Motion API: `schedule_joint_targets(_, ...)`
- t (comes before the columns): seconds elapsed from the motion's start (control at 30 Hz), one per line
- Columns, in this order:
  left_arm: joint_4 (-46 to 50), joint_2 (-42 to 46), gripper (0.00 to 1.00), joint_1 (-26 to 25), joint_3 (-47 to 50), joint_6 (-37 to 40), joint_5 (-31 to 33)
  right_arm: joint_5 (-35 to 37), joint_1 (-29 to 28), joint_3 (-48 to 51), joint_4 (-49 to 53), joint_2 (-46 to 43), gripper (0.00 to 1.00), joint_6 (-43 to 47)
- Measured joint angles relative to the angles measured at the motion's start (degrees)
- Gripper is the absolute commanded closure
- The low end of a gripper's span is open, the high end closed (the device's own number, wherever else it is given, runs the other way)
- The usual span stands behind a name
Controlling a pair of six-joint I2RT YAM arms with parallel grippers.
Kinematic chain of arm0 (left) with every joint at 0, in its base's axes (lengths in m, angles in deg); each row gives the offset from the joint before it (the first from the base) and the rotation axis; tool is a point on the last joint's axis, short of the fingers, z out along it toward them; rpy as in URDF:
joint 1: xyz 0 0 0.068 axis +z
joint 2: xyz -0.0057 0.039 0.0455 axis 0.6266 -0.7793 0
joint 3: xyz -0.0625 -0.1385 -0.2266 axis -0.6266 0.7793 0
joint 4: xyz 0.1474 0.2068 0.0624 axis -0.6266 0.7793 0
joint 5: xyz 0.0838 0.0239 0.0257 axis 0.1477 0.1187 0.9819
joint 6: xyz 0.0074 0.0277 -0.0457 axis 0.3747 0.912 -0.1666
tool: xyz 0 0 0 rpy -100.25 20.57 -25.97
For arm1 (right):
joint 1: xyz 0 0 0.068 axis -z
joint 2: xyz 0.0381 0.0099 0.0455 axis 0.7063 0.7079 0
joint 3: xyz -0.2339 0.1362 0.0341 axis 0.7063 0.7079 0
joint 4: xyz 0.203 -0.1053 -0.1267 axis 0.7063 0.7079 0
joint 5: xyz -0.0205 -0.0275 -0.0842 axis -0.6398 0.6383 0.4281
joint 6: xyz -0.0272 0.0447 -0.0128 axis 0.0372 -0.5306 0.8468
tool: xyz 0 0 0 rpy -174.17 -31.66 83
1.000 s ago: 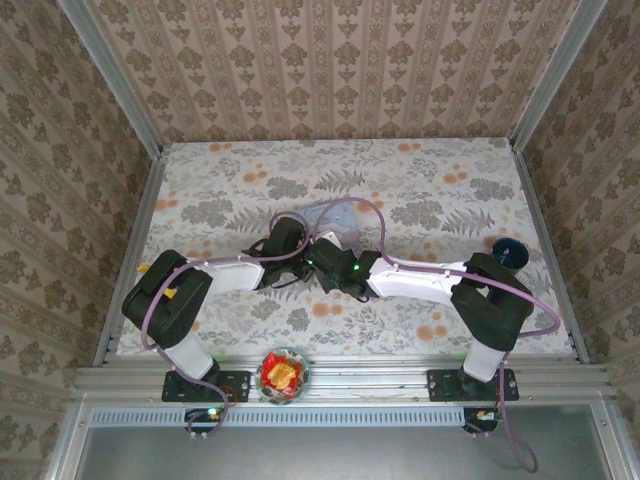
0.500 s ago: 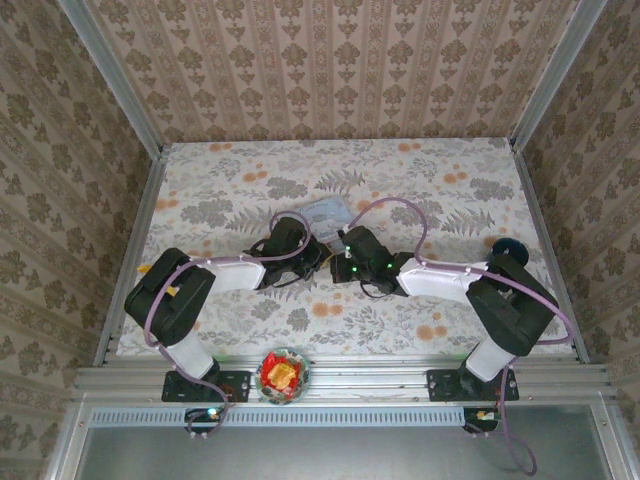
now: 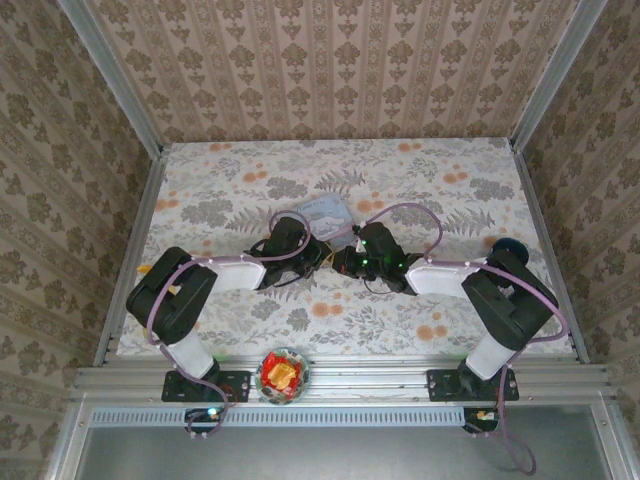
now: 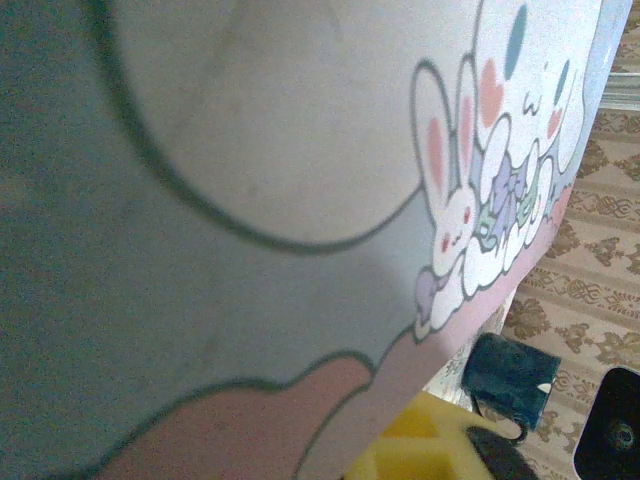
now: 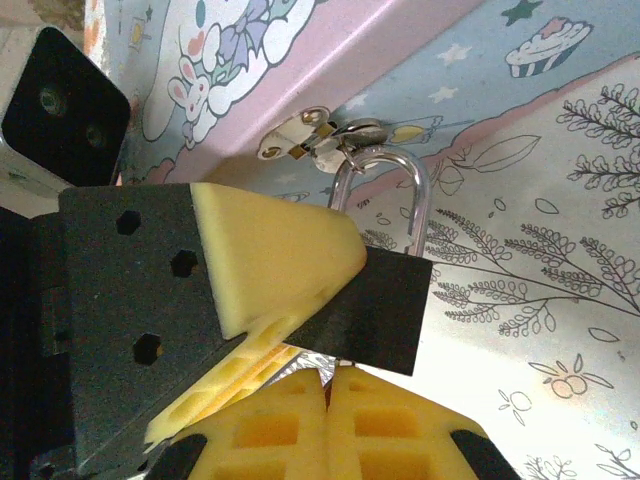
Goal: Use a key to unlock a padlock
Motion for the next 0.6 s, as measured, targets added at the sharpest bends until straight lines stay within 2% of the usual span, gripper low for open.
schedule_joint_targets(0.03,-0.3,0.0,0.8,0.0,0.1,0.0,0.0,0.0,0.0,0.0,-0.1,0.1,1.0,-0.5)
schedule_joint_targets(0.1,-0.9,0.0,0.79,0.1,0.3,-0.3,0.0,0.0,0.2,0.0,-0.1,0.3,1.0,-1.4)
schedule_joint_targets(0.17,-1.7,0.0,0.71,0.1,0.7,-0.7,-0.2,0.0,0.3,0.1,-0.1,0.4,1.0,-1.9)
schedule_joint_targets(0.2,-2.1,0.0,0.64,0.1,0.7,-1.1,-0.6,0.4,0.3,0.1,-0.1,0.4,1.0,-2.2)
schedule_joint_targets(0.23,-2.4,0.0,0.63,0.1,0.9,-1.5,-1.2,0.9,0.3,0.1,-0.1,0.5,1.0,-2.3)
schedule_joint_targets(0.33,-3.1,0.3,0.45,-0.2,1.2,-2.1,-2.8,2.0,0.7,0.1,-0.1,0.7,1.0,-2.6)
schedule_joint_targets(0.37,-3.2,0.5,0.43,-0.3,1.4,-2.3,-3.1,2.4,0.8,0.1,0.0,0.8,1.0,-2.6)
schedule_joint_targets(0.5,-3.0,1.5,0.15,-0.3,2.0,-2.9,-4.3,3.1,0.9,0.1,0.0,1.2,1.0,-2.6)
schedule_joint_targets(0.6,-1.6,2.9,0.0,-0.3,2.6,-3.0,-4.6,3.5,0.9,0.1,0.0,1.4,1.0,-2.6)
